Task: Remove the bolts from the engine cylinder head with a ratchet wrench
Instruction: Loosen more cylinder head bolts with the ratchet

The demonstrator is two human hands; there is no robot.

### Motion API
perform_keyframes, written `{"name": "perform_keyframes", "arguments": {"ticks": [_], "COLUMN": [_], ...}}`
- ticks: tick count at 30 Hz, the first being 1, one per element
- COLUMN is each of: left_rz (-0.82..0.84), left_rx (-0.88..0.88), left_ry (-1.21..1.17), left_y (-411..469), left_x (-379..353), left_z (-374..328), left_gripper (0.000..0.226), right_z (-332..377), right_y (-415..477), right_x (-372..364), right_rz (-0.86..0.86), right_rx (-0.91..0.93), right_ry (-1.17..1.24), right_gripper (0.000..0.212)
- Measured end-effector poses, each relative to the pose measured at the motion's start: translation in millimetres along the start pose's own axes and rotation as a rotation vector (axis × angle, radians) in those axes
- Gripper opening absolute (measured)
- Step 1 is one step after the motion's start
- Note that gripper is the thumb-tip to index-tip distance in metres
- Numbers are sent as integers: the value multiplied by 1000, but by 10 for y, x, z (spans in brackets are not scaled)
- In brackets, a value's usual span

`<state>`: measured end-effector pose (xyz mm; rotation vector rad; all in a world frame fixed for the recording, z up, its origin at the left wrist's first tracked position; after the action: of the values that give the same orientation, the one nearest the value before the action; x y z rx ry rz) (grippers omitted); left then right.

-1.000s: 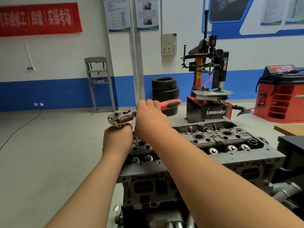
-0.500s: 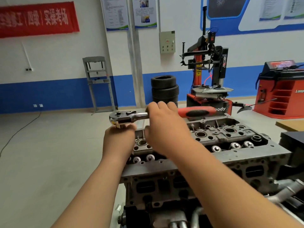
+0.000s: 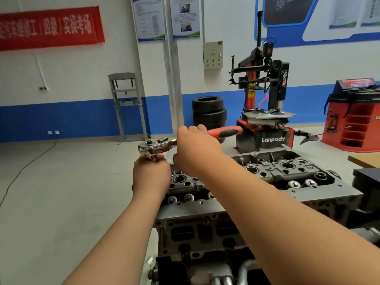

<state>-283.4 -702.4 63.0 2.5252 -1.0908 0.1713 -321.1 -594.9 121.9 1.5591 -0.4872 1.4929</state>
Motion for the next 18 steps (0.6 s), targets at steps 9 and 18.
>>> {"name": "perform_keyframes", "arguments": {"ticks": [9,18], "left_rz": [77,115], "left_rx": [-362,21], "left_ry": [39,-49], "left_y": [-550,32], "left_x": [-184,17], "left_z": [-345,93], "left_gripper": [34,16], "right_z": [507,32], "right_y": [-939,-325], "right_x": [82,-52], "right_rz": [-5,-49], "right_rx": [166,12], "right_ry": [-347,-37], "right_gripper": [63,61]}}
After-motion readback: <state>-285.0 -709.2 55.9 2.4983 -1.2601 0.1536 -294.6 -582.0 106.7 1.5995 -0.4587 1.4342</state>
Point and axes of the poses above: each hand's wrist, its own y-axis towards the middle knuckle, its own x-axis out of the back of the hand, z = x × y, the point moved 5 cm from there along y, towards the middle knuckle, and after that the axes turned 9 degrees about z, right-handed, at the moved point
